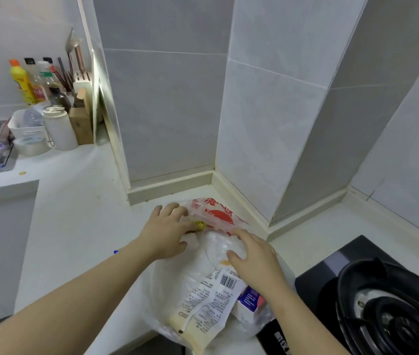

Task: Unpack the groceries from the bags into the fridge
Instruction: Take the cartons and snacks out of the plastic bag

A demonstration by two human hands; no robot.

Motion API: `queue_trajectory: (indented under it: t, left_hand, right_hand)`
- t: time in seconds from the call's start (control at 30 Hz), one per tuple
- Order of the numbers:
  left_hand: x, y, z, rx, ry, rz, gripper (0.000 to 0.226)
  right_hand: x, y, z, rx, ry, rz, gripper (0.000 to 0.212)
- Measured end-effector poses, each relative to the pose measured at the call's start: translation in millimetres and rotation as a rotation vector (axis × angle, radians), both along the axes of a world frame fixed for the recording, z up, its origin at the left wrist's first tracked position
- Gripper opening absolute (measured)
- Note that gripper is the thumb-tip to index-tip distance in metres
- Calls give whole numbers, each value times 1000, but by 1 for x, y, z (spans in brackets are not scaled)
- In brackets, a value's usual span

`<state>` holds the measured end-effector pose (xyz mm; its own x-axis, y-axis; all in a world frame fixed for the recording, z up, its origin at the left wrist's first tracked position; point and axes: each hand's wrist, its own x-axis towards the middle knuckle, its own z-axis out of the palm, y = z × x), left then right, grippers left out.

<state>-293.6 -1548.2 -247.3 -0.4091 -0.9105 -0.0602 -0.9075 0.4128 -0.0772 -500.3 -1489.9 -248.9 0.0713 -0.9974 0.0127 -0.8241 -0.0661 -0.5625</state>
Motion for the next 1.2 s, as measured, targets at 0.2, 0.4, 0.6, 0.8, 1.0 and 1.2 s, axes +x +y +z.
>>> queue_trajectory:
  t: [0.2,0.4,0.6,0.8,1.0,1.2]
  left_hand:
    - [-4,-28,-6,11,-77,163,67]
    - [-5,-48,-19,151,-97,172,76]
    - [-19,-55,-29,152,47,264,60]
    - [-22,-50,-38,90,78,292,52]
    - [-10,-33,-35,-63,302,118,60]
    - [-24,-6,-7,-104,638,48,61]
  right_hand:
    - [6,-36,-6,134,48,42,55]
    - [13,-55,-16,213,82,63,64]
    - [15,-54,-24,195,234,80,63]
    - [11,-50,-28,99,194,-5,48]
    - [11,-47,-28,22,151,-59,36]
    - [13,-43,-29,-87,79,-87,25]
